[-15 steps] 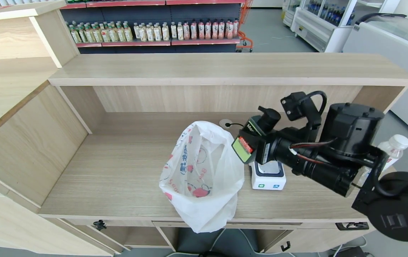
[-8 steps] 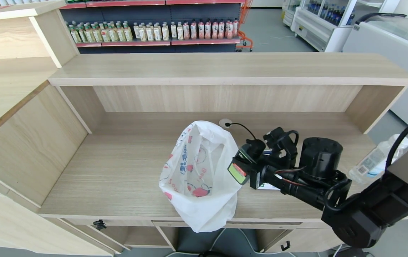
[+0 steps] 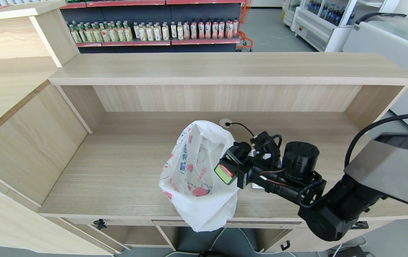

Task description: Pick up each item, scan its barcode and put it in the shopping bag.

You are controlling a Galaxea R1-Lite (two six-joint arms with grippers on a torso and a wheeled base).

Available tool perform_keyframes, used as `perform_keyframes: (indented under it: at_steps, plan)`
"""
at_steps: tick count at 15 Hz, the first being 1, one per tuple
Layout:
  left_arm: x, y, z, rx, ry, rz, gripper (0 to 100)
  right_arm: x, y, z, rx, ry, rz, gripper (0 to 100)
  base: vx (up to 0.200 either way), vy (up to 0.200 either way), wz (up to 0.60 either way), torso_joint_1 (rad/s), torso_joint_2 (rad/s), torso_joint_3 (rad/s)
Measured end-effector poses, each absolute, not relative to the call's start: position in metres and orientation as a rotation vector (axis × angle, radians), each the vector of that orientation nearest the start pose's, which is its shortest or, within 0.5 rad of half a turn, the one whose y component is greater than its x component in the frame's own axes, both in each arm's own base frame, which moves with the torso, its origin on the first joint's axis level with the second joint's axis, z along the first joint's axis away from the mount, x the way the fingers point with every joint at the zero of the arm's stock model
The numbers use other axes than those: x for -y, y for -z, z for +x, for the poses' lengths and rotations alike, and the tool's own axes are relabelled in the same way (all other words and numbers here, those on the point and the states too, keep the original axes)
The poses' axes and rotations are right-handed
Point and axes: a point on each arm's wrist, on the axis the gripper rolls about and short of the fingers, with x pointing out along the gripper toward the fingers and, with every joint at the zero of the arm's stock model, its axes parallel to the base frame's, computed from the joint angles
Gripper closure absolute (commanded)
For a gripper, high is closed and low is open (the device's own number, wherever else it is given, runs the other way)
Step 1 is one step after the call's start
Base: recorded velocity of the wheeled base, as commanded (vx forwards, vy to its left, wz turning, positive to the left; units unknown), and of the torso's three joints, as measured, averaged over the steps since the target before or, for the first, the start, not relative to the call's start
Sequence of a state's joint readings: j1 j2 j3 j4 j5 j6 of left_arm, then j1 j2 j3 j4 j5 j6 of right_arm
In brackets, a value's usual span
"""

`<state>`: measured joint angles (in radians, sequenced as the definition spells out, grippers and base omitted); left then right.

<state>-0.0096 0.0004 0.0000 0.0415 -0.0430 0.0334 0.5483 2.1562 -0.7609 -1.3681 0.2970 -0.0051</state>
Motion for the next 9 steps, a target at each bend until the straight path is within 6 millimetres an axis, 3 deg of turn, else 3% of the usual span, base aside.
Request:
perform_keyframes:
  at_steps: [5, 9]
  plan:
    - [0.001, -0.071, -0.023, -0.041, 0.053, 0.033, 0, -0.198, -0.074, 0.327, -0.076, -0.824, 0.047, 100, 0.000, 0.000, 0.00, 0.000, 0.00, 0.000]
    - [0.001, -0.071, -0.023, -0.041, 0.053, 0.033, 0, -0.196, -0.096, 0.365, -0.035, -0.782, 0.106, 100, 0.000, 0.000, 0.00, 0.000, 0.00, 0.000]
